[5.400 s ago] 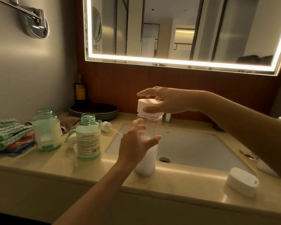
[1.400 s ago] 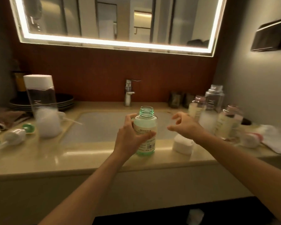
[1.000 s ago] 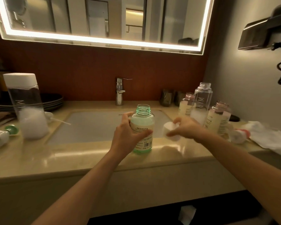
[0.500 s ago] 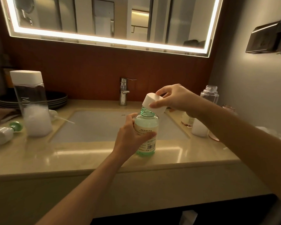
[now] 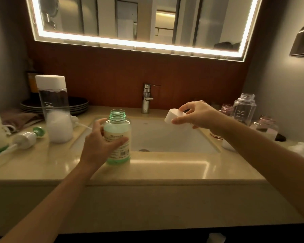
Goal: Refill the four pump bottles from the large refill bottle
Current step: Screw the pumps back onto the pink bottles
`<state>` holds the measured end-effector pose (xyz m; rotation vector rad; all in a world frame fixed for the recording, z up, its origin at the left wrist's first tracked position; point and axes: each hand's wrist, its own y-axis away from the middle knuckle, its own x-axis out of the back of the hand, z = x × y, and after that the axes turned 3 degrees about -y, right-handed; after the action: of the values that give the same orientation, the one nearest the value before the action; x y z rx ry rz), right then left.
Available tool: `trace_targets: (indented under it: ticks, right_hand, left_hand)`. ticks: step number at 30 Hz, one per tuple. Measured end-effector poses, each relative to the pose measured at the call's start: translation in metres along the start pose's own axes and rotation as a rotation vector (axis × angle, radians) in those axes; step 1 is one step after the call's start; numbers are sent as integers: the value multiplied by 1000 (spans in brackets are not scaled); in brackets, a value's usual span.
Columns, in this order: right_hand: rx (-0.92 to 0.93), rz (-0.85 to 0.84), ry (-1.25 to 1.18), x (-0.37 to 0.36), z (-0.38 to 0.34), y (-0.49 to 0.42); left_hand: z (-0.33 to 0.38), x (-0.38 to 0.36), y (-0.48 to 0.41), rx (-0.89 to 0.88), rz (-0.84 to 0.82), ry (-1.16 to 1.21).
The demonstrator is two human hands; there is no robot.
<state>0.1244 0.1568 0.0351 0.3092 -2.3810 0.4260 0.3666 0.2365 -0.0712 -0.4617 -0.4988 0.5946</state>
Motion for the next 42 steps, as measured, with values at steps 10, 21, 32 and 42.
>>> trace_targets:
  ticks: [10,21,32,42]
  right_hand:
    - [9,-82,-10,-27,-10,-10]
    - [-9,46,5,43,19,14]
    - [1,307,42,154,73,8]
    - [43,509,207,188,110,-40]
  left_hand:
    - [-3,12,9,-7,114,-48]
    - [89,-89,27,-369,214,216]
    - [157,-253,-19,-167,-173,242]
    - [174,-344,-40,-65,-243,78]
